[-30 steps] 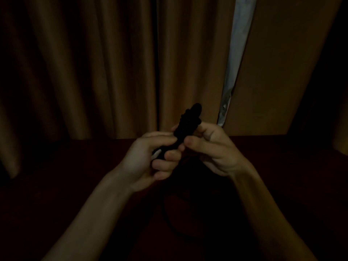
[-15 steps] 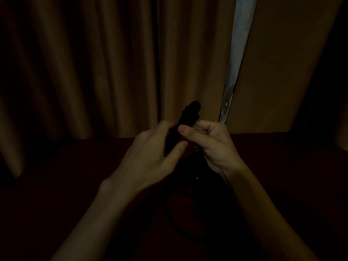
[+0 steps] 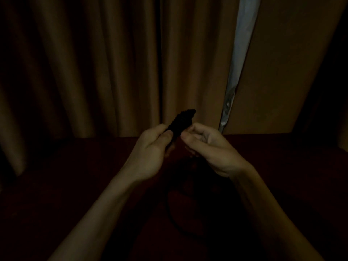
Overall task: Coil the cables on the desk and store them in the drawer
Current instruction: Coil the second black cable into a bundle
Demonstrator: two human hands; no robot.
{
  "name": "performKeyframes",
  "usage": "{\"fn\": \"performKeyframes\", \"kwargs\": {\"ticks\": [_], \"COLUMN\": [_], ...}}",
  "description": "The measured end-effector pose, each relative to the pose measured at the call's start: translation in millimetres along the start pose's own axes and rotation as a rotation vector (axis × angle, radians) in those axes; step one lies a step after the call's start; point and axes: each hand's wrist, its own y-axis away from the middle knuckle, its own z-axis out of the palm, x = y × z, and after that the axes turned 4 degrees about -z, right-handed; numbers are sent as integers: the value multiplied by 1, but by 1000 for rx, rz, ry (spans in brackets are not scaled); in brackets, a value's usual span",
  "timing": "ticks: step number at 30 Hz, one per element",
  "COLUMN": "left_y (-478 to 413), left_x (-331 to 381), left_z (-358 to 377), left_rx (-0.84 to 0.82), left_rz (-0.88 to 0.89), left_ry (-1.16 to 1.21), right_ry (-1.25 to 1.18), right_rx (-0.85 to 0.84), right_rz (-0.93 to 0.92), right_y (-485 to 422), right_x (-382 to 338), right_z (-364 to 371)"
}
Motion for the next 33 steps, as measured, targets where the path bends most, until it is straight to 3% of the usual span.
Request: {"fn": "performKeyframes", "kwargs": {"ticks": [5, 8, 11, 17, 22, 26, 30, 33], "left_y": [3, 4, 4, 2, 1, -2, -1, 0], "left_x": [8, 6, 6, 8, 7, 0, 0, -3], "left_z": [6, 7, 9, 17, 10, 2, 3, 5], "left_rx": [-333, -458, -475, -220, -307, -376, -176, 44], "left_rz": [-260, -309, -331, -205, -221, -199, -59, 190], "left_ry": [659, 799, 836, 618, 591, 537, 187, -180], "right_ry": [-170, -249, -258, -234, -221, -147, -168, -240], "right_rx": [-24, -25, -89, -69, -5, 86, 154, 220], "right_rz": [-10, -4, 56, 92, 29, 83, 75, 54], "right_y": [-2, -2, -4, -3, -1, -3, -2, -1], "right_x": [6, 5, 4, -1, -6, -2, -7, -9], "right_z": [0, -2, -3, 3, 7, 7, 8, 9]}}
